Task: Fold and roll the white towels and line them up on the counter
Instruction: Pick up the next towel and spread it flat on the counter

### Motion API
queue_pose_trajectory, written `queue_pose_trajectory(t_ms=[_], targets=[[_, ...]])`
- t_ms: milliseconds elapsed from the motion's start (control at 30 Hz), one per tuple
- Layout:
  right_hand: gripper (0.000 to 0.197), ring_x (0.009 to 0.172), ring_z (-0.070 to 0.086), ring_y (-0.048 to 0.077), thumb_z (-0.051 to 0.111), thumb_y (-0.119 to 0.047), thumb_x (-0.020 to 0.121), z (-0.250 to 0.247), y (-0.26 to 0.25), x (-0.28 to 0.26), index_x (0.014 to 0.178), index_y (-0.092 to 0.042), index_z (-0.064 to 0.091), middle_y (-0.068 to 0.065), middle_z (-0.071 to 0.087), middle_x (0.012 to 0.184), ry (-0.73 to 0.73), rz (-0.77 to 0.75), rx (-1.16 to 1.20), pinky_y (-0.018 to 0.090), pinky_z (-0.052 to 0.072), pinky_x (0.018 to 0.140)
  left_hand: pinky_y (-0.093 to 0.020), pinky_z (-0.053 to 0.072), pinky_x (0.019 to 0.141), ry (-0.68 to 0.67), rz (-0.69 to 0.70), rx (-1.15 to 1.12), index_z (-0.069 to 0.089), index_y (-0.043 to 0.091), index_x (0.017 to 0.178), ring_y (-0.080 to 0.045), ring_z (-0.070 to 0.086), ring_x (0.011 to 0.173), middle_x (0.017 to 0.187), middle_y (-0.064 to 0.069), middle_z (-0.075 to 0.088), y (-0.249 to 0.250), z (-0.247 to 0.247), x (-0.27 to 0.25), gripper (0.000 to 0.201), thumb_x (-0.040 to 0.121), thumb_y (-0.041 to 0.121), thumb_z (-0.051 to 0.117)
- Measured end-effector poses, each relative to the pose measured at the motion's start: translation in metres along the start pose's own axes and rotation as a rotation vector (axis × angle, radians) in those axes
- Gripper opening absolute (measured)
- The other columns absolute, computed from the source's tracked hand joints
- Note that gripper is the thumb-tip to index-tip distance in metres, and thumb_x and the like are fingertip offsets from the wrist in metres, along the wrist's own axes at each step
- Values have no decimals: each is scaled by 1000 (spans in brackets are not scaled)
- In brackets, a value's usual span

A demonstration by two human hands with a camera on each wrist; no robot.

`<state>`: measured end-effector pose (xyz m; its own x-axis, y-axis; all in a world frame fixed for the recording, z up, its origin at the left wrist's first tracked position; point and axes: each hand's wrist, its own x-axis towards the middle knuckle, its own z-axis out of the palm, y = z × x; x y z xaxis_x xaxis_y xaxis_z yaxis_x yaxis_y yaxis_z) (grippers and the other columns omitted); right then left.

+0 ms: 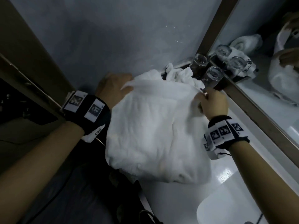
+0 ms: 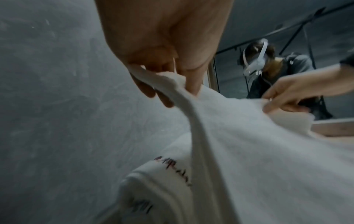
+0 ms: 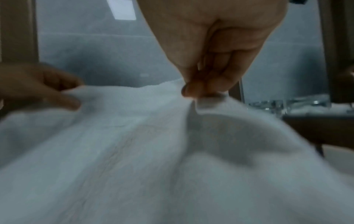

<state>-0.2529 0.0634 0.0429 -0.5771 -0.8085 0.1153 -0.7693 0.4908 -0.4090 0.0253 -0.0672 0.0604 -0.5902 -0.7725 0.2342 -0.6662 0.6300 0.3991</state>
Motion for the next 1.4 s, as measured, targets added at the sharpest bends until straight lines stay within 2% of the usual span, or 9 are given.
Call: queue_pose_trajectory(t_ms=[100,167,533,700,767,967,1200,1300,1400], targets=[[40,108,58,30,54,-18,92,5,-7,1,130,-10,46,19,63,116,-104,37,326,6,31,74,-39,26,95,34,-86,195,52,3,113,-35,46,112,124,-21,48,-2,7,-2,37,76,-3,54],[63,121,51,28,60,-21,89,8,-8,-11,143,-15,27,17,53,132,-270,48,406,19,33,90,-41,25,97,12,-142,215,48,4,121,-35,40,117,132,-20,41,2,16,-21,49,73,-3,55],[62,90,49,1,84,-31,61,30,12,-148,112,-29,50,-3,46,113,-811,-344,179,10,40,78,-33,39,88,-606,240,115,55,18,106,-22,56,100,109,-1,57,51,81,-176,57,61,54,54],[54,113,51,26,56,-13,81,27,17,-151,132,-17,39,3,45,128,-728,-483,-222,30,42,83,-25,54,70,-595,266,317,70,16,79,-19,67,74,81,-2,70,65,82,-173,31,57,35,60],[43,113,54,25,53,-17,86,17,16,-136,129,-21,46,2,54,126,-684,-414,-244,33,43,87,-27,48,84,-608,127,-18,65,4,103,-19,63,96,104,-8,67,58,76,-159,28,81,19,54],[19,86,54,36,57,2,80,0,-5,-97,98,-1,55,18,57,98,30,-264,-59,40,41,65,-23,36,81,-401,-207,-368,54,0,116,-16,50,99,110,-12,58,45,50,-96,33,84,4,59],[92,133,36,23,61,-67,69,49,4,-146,140,-18,31,4,35,147,-764,-101,-58,44,31,107,-34,47,75,-187,12,287,60,5,97,-30,59,89,101,-15,59,61,71,-126,42,58,0,72],[89,143,16,20,57,-55,80,70,16,-169,146,-14,13,1,9,157,-715,-184,-285,49,25,110,-38,36,94,-390,-75,124,45,11,125,-30,44,114,125,-12,44,55,82,-151,57,72,9,68],[52,122,48,27,54,-28,87,72,22,-174,133,-12,37,9,46,138,-497,-223,-246,37,39,93,-36,34,99,-459,-32,30,37,12,134,-28,43,118,129,-10,43,46,83,-171,64,75,-4,54]])
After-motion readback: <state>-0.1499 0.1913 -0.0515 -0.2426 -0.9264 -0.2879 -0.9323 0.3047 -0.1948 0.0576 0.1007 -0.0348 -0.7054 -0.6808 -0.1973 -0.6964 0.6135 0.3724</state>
